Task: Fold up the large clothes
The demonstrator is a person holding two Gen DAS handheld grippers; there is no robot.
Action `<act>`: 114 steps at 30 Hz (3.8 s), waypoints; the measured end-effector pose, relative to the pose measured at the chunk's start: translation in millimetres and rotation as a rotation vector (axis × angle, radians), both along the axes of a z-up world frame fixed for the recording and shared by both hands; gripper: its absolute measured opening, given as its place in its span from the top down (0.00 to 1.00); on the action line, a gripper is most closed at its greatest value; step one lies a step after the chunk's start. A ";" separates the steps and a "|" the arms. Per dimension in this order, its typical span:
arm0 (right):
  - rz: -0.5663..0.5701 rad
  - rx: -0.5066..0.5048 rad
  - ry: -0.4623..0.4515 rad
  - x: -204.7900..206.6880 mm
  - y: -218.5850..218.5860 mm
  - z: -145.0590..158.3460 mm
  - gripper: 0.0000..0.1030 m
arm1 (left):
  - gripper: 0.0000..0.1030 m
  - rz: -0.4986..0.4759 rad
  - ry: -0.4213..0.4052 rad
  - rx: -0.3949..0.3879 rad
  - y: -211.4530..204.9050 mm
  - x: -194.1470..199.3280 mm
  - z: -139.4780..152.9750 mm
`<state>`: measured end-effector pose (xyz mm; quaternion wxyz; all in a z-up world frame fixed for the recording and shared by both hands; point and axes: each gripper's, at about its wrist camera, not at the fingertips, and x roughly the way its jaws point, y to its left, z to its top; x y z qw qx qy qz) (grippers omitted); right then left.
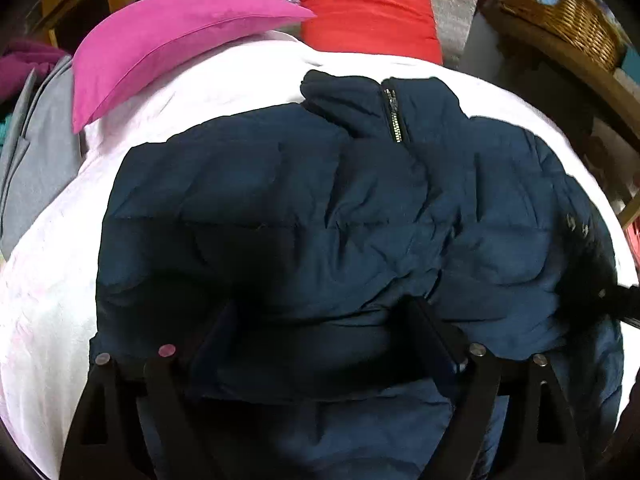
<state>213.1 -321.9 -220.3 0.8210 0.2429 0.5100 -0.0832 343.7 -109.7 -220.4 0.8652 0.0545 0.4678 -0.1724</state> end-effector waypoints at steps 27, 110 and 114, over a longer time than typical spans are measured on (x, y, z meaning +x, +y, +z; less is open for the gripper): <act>0.084 -0.030 -0.103 -9.4 22.6 27.2 0.73 | 0.16 0.093 -0.060 -0.101 28.8 -0.6 33.6; -0.129 -0.091 -0.137 -30.7 -56.6 25.0 0.66 | 0.28 0.302 0.149 -0.273 142.2 31.7 -6.4; -0.178 -0.058 -0.055 -26.7 -68.5 7.1 0.66 | 0.27 0.306 0.184 -0.275 145.0 35.5 -15.4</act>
